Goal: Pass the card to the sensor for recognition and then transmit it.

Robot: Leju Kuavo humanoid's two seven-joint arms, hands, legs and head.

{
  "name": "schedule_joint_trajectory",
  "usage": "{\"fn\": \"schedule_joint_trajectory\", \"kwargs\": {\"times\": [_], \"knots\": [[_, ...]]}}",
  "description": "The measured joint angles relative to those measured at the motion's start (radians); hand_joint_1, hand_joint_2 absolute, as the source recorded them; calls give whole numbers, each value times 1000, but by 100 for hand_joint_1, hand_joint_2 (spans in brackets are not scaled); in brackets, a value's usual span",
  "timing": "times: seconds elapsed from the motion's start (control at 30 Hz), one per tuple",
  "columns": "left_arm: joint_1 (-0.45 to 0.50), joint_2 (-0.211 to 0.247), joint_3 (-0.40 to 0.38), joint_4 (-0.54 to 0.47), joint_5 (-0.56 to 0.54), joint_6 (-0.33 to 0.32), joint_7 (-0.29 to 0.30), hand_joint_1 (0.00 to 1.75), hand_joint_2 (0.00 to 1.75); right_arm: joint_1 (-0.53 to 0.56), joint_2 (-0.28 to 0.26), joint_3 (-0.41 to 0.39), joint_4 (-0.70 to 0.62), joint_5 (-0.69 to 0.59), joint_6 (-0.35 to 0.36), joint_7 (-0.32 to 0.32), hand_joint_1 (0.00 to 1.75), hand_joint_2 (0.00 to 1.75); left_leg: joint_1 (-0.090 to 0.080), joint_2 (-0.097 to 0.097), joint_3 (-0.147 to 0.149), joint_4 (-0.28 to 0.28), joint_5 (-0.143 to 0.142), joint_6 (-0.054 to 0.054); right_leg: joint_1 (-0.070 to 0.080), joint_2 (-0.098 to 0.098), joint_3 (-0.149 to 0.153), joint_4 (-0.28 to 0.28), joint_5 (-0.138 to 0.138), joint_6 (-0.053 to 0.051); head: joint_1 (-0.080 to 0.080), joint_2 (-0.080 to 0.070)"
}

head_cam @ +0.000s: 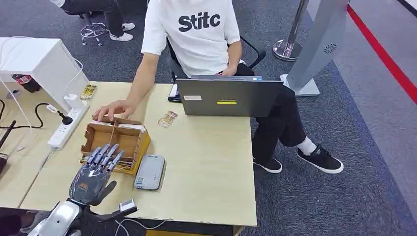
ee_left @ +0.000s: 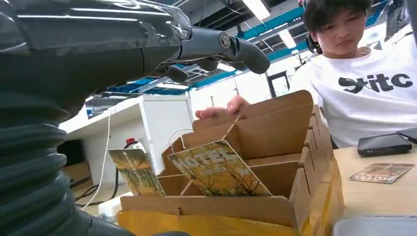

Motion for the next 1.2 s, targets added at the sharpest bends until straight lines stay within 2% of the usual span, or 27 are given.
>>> {"fn": "schedule_joint_trajectory", "kwargs": {"times": [0.03, 0.07, 0.1, 0.13, 0.2, 0.63, 0.8, 0.93, 1.2], "knots": [[-5, -1, 1, 4, 2, 0, 0, 54, 175, 0, 0, 1, 0, 0, 0, 0, 0, 175, 0, 0, 0, 0, 0, 0, 0, 0, 0, 0, 0, 0, 0, 0], [-9, -2, 2, 8, 3, 0, 0, 115, 175, 0, 0, 2, 0, 0, 0, 0, 0, 175, 0, 0, 0, 0, 0, 0, 0, 0, 0, 0, 0, 0, 0, 0], [-13, -4, 2, 11, 5, 0, -1, 150, 175, 0, 0, 2, 0, 0, 0, 0, 0, 175, 0, 0, 0, 0, 0, 0, 0, 0, 0, 0, 0, 0, 0, 0], [-17, -6, 3, 13, 6, 0, -5, 162, 175, 0, 0, 3, 0, 0, 0, 0, 0, 175, 0, 0, 0, 0, 0, 0, 0, 0, 0, 0, 0, 0, 0, 0], [-24, -9, 4, 19, 9, 0, -9, 175, 175, 0, 0, 7, 0, 0, 2, 0, 0, 175, 0, 0, 0, 0, 0, 0, 0, 0, 0, 0, 0, 0, 0, 0], [-44, -19, 8, 47, 25, 5, -19, 175, 175, 0, 0, 9, 1, -2, 2, -1, 0, 175, 0, 0, 0, 0, 0, 0, 0, 0, 0, 0, 0, 0, 0, 0], [-49, -21, 18, 47, 57, 37, -41, 175, 175, 0, 0, 10, 2, -3, 2, -3, 0, 175, 0, 1, 0, 0, 0, 0, 0, 0, 0, 0, 0, 0, 0, 0], [-54, -31, 37, 22, 91, 92, -54, 175, 175, 0, 0, 10, 2, -5, 3, -4, 0, 175, 0, 0, 0, 0, 0, 0, 0, 0, 0, 0, 0, 0, 0, 0], [-160, -49, 65, -13, 132, 73, -35, 175, 175, 0, 0, 15, 3, -4, 3, -4, 0, 175, 0, 0, 0, 0, 2, 0, 0, -1, 0, 0, 1, -1, 0, 0]]}}
